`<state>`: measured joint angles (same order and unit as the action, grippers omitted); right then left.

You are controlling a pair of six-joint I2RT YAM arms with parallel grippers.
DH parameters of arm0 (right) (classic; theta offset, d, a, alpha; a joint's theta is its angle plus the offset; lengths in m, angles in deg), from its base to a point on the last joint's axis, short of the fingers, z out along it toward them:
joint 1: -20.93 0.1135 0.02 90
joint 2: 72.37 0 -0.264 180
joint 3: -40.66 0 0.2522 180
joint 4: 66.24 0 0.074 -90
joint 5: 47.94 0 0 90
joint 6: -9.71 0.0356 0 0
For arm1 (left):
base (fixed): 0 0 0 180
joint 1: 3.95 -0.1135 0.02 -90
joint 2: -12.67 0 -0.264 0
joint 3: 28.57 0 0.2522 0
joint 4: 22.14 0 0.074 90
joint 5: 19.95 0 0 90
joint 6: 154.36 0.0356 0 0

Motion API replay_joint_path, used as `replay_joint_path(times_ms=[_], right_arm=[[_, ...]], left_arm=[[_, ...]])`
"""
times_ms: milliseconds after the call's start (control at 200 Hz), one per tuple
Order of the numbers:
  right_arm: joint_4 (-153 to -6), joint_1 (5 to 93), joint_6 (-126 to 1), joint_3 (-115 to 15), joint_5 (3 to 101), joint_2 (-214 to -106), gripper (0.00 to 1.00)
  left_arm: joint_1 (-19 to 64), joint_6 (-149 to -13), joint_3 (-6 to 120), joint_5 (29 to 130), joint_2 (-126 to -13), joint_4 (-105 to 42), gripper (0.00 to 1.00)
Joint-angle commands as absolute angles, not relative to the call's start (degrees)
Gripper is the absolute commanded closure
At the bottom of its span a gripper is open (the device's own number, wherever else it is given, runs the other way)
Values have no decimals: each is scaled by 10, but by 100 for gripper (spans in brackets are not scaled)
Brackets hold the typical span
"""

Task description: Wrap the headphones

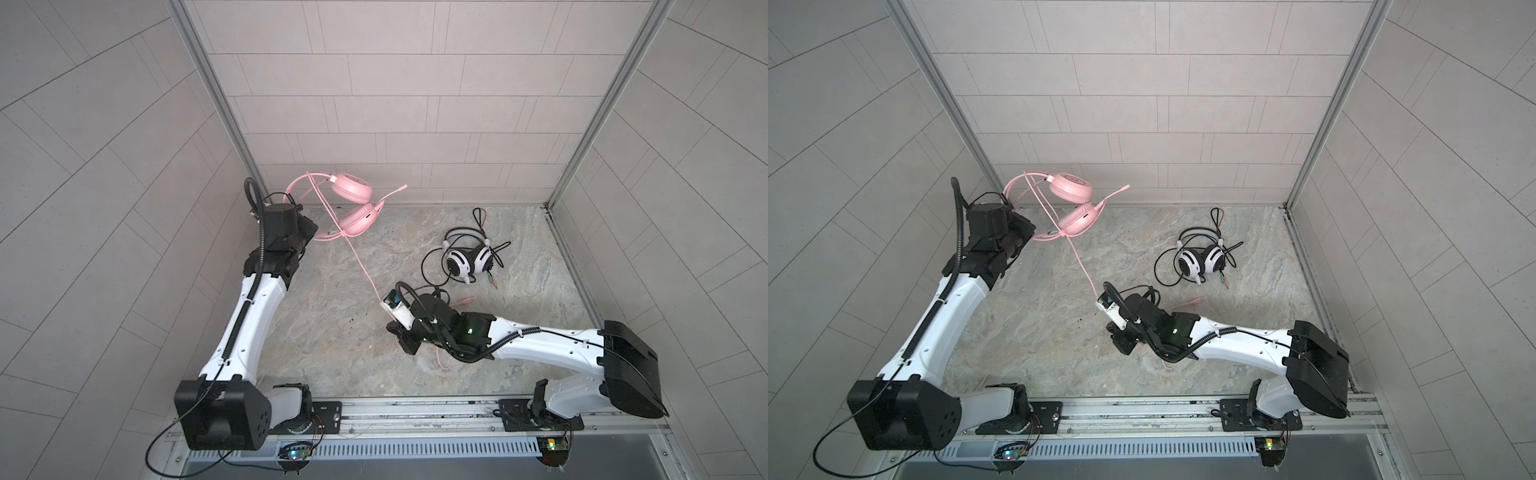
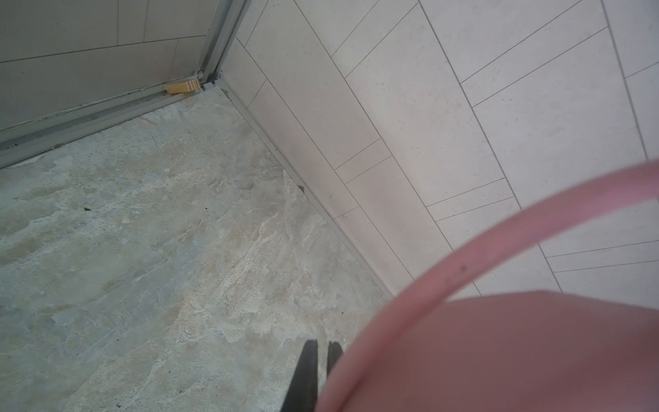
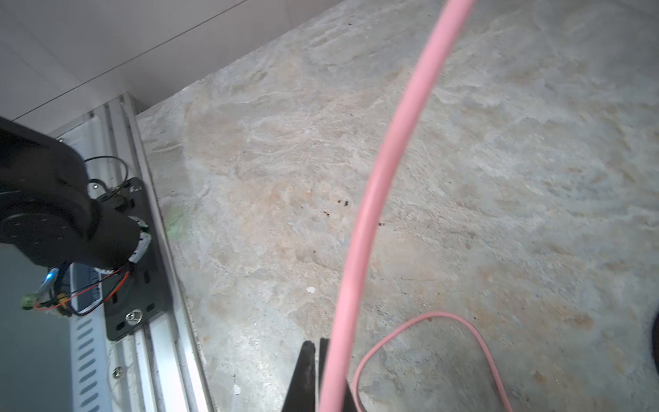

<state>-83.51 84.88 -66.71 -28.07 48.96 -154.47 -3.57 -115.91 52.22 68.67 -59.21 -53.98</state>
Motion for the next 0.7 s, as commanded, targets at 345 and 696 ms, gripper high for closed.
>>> replay_joint_path(times_ms=[345, 696], right_arm=[[-929, 864, -774, -443, 443, -1548, 100], [-1027, 822, -884, -550, 315, -1536, 100]], left_arm=[[43, -1062, 485, 638, -575, -596, 100], [112, -886, 520, 628, -597, -678, 100]])
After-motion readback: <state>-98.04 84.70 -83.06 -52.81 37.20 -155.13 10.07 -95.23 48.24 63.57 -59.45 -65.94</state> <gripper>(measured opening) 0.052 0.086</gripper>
